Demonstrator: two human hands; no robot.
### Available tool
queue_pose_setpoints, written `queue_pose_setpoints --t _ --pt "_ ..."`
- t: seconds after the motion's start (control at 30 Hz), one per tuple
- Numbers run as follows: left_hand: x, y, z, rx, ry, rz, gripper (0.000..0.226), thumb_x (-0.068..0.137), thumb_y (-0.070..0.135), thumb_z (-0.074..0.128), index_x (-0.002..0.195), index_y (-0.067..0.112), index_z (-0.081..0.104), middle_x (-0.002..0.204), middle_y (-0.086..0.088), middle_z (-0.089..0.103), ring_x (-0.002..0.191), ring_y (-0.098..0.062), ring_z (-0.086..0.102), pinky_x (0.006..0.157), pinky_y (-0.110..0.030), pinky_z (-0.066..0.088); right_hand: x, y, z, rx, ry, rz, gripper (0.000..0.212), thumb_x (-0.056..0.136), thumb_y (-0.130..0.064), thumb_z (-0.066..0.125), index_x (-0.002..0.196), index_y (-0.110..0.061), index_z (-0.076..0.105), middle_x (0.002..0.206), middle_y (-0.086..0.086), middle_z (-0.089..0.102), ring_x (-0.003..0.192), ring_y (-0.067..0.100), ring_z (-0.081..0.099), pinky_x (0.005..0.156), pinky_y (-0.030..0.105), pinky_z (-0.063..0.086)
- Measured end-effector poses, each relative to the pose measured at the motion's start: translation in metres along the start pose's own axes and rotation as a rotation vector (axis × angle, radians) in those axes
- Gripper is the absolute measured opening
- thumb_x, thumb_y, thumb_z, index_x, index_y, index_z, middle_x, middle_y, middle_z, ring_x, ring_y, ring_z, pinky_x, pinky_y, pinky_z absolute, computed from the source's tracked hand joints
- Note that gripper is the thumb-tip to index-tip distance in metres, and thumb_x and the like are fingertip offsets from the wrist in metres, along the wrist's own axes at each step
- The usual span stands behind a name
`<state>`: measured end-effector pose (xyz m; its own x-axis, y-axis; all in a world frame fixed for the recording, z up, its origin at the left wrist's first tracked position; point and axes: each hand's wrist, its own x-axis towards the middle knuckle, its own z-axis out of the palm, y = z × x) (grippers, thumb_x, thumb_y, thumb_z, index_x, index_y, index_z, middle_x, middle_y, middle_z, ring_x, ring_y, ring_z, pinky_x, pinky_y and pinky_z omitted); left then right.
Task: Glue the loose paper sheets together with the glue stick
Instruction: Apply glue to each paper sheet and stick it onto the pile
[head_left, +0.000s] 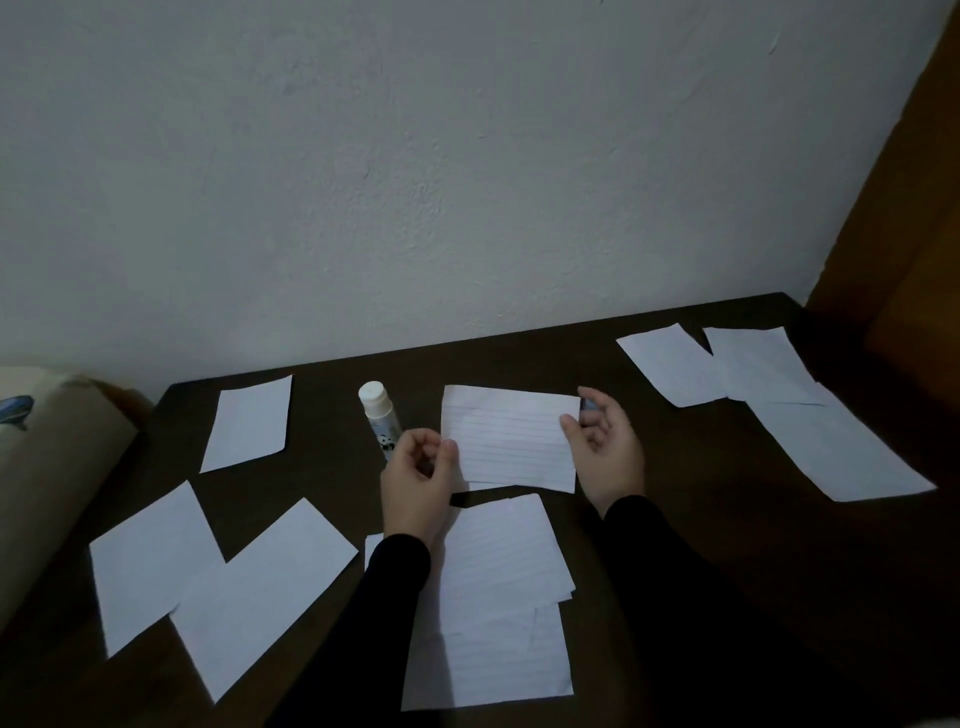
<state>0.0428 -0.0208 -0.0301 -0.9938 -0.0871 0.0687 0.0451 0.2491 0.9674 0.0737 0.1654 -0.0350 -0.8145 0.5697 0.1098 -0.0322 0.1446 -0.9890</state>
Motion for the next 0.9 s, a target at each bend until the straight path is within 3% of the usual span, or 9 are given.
queue_pose_setpoints --t 0.13,0.23,0.37,0.43,0.53,0.6,0.7,0.8,0.9 --pt "0.002 -0.001 0.000 -0.022 0.032 -0.009 0.017 0.091 0.018 0.063 0.103 0.026 0.056 0.081 -0.001 0.061 0.077 -0.017 0.061 0.073 -0.029 0.054 -0.002 0.007 0.003 -0.172 -0.024 -0.094 0.053 0.089 -0.016 0.065 0.135 -0.025 0.042 0.086 -0.003 0.060 0.075 0.009 0.058 0.067 0.014 0.047" --pt "0.002 -0.002 -0.001 0.004 0.047 0.026 0.021 0.092 0.016 0.060 0.110 0.026 0.055 0.081 0.000 0.060 0.074 -0.013 0.059 0.071 -0.025 0.053 -0.002 0.007 0.003 -0.262 -0.046 -0.107 0.046 0.088 -0.011 0.064 0.131 -0.019 0.048 0.081 -0.004 0.058 0.071 0.007 0.055 0.064 0.011 0.044" --pt "0.000 -0.003 0.000 0.082 -0.007 0.054 0.017 0.095 0.011 0.054 0.097 0.024 0.066 0.087 0.010 0.063 0.073 0.010 0.056 0.065 -0.006 0.046 0.000 0.005 0.005 -0.343 -0.071 -0.055 0.033 0.093 -0.017 0.059 0.125 -0.020 0.053 0.082 -0.007 0.057 0.074 0.006 0.055 0.066 0.013 0.041" --pt "0.001 -0.003 0.003 0.173 -0.033 0.075 0.017 0.095 0.011 0.054 0.097 0.023 0.066 0.090 0.016 0.062 0.080 0.016 0.054 0.063 0.001 0.040 0.000 0.007 0.007 -0.418 -0.066 -0.076 0.025 0.093 -0.016 0.058 0.118 -0.019 0.058 0.081 -0.010 0.056 0.077 0.006 0.055 0.077 0.020 0.047" --pt "0.003 -0.007 0.006 0.290 -0.041 0.104 0.014 0.093 0.015 0.057 0.097 0.025 0.066 0.096 0.016 0.060 0.090 0.006 0.054 0.073 -0.005 0.035 0.000 0.010 0.010 -0.526 -0.043 -0.122 0.016 0.092 -0.015 0.056 0.104 -0.021 0.062 0.079 -0.010 0.053 0.083 0.010 0.055 0.091 0.041 0.049" --pt "0.005 -0.009 0.007 0.316 -0.039 0.096 0.013 0.092 0.016 0.059 0.096 0.026 0.066 0.097 0.014 0.060 0.092 0.002 0.053 0.078 -0.011 0.035 0.000 0.012 0.011 -0.586 -0.038 -0.149 0.014 0.092 -0.014 0.055 0.101 -0.020 0.063 0.080 -0.009 0.053 0.084 0.010 0.054 0.093 0.039 0.047" --pt "0.006 -0.009 0.007 0.354 -0.033 0.111 0.012 0.092 0.016 0.059 0.095 0.025 0.066 0.095 0.012 0.060 0.090 0.001 0.054 0.074 -0.007 0.035 0.001 0.014 0.011 -0.636 -0.028 -0.160 0.014 0.093 -0.015 0.053 0.101 -0.020 0.063 0.083 -0.006 0.054 0.085 0.009 0.050 0.094 0.029 0.037" --pt "0.006 -0.009 0.007 0.366 -0.010 0.132 0.013 0.091 0.015 0.059 0.095 0.022 0.069 0.094 0.011 0.061 0.089 0.001 0.053 0.074 -0.004 0.033 0.002 0.015 0.010 -0.646 -0.007 -0.157 0.013 0.092 -0.014 0.053 0.097 -0.020 0.062 0.082 -0.005 0.055 0.086 0.011 0.050 0.091 0.027 0.034" --pt "0.006 -0.008 0.008 0.396 -0.014 0.123 0.014 0.091 0.014 0.058 0.097 0.019 0.069 0.094 0.009 0.060 0.091 -0.004 0.054 0.083 -0.013 0.037 0.003 0.015 0.012 -0.691 -0.002 -0.136 0.011 0.091 -0.014 0.053 0.095 -0.021 0.060 0.089 -0.005 0.058 0.091 0.012 0.051 0.091 0.027 0.032"
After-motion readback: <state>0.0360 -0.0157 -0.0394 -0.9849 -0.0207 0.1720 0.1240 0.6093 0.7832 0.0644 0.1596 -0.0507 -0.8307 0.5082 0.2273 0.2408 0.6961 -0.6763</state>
